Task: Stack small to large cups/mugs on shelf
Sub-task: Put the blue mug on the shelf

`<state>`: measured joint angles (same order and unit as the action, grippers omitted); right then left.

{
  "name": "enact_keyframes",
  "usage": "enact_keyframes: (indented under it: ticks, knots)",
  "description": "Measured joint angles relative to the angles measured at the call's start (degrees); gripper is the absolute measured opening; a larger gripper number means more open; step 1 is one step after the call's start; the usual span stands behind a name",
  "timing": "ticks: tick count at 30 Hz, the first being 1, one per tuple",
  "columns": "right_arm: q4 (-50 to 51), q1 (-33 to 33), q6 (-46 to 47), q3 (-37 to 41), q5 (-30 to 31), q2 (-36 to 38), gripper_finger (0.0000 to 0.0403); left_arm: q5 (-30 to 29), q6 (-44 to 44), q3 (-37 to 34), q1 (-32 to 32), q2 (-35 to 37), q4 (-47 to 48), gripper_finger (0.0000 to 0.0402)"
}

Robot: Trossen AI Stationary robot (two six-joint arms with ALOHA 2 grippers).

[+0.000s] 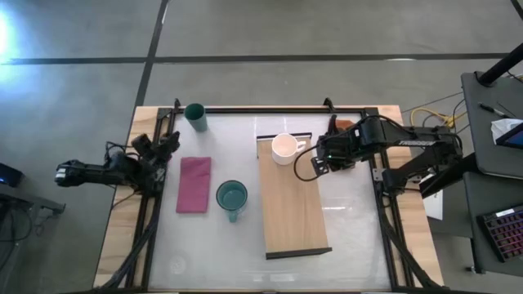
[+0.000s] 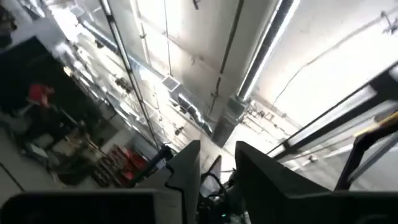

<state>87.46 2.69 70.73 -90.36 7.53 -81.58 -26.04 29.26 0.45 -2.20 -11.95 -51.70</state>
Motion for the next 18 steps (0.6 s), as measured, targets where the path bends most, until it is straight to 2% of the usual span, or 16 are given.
enact_keyframes:
  ticks: [2, 4, 6, 10, 12, 15, 18]
  knots:
    - [0.00, -0.10, -0.32, -0.01, 0.00, 0.00, 0.0009, 0.22, 1.13, 0.00, -0.02, 0.18, 1.98, 0.0086]
    - [0.00, -0.25, -0.76, -0.01, 0.02, 0.00, 0.0009, 1.40, 4.36, 0.02, -0.02, -0.02, 8.99, 0.0086]
    - [0.02, -0.38, -1.29, -0.01, 0.02, 0.00, 0.0009, 4.46, 9.18, 0.99, -0.02, -0.22, 21.09, 0.0086]
    - [0.24, -0.45, -1.82, -0.01, 0.00, 0.01, 0.0009, 15.01, 15.12, 9.19, -0.06, -1.86, 48.44, 0.0086]
    - [0.41, -0.47, -2.36, -0.01, 0.00, 0.04, 0.0009, 17.17, 13.10, 14.33, -0.08, -3.88, 54.21, 0.0086]
    - [0.44, -0.62, -3.07, -0.01, 0.01, 0.07, 0.0016, 18.45, 3.53, 23.19, -0.08, -7.94, 59.95, 0.0086]
    - [0.46, -0.75, -3.29, -0.01, 0.39, 0.07, 0.0032, 18.55, -4.47, 33.27, -0.08, -13.48, 72.11, 0.0086]
